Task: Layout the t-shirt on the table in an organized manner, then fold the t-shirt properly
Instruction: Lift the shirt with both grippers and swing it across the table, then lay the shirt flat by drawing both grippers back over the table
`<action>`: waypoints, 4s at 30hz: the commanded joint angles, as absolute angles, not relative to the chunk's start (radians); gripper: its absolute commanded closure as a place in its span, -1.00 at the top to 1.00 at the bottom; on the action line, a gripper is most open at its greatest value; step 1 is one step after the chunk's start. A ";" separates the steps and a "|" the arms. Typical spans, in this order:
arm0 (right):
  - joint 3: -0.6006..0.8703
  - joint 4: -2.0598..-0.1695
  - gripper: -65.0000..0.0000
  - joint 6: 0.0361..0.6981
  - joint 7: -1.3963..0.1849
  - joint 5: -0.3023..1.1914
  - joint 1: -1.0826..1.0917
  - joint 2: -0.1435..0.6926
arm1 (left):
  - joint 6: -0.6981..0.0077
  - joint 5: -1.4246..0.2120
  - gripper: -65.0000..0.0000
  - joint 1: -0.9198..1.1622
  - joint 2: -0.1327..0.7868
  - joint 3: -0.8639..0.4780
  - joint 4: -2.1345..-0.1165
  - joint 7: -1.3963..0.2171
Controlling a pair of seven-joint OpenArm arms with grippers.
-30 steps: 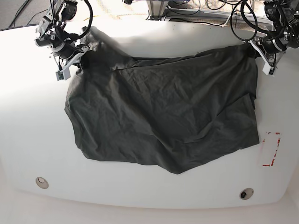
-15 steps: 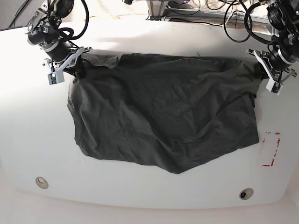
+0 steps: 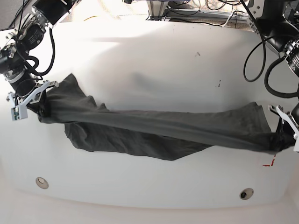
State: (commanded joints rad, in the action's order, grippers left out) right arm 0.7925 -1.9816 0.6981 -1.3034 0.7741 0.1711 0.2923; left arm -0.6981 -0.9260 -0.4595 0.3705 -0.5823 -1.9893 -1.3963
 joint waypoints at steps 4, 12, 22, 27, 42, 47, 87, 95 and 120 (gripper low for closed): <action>0.748 -1.914 -0.98 0.698 -1.317 0.774 0.325 0.351 | -0.696 -0.924 -1.00 -0.645 0.366 -0.481 -1.957 -1.396; 0.604 -1.693 -0.98 0.698 -1.317 0.774 0.671 0.503 | -0.659 -0.854 -1.00 -0.970 0.274 -0.410 -1.856 -1.396; 0.424 -1.491 -0.98 0.698 -1.317 0.777 1.053 0.674 | -0.659 -0.845 -1.00 -1.293 0.277 -0.395 -1.653 -1.396; 0.377 -1.466 -0.98 0.698 -1.320 0.785 1.127 0.725 | -0.659 -0.845 -1.00 -1.383 0.277 -0.397 -1.592 -1.396; 0.529 -1.544 -0.98 0.698 -1.346 0.955 0.748 0.788 | -0.661 -0.921 -1.00 -1.139 0.318 -0.407 -1.647 -1.396; 0.651 -1.630 -0.98 0.698 -1.346 1.012 0.470 0.748 | -0.661 -0.924 -1.00 -0.914 0.335 -0.447 -1.713 -1.396; 0.823 -1.908 -0.98 0.698 -1.346 1.059 -0.435 0.303 | -0.682 -1.095 -1.00 0.424 0.335 -0.748 -1.788 -1.396; 0.823 -1.905 -0.98 0.698 -1.343 1.058 -0.420 0.303 | -0.680 -1.092 -1.00 0.332 0.337 -0.746 -1.788 -1.396; 0.823 -1.661 -0.98 0.698 -1.343 0.895 -0.165 0.309 | -0.645 -0.737 -1.00 -0.035 0.286 -0.519 -1.633 -1.396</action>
State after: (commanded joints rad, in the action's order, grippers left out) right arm 0.8232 -1.6609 0.6981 -1.3433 0.8953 -0.1649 0.3092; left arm -0.6452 -0.7373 -0.0345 0.2862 -0.5194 -1.6333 -1.3963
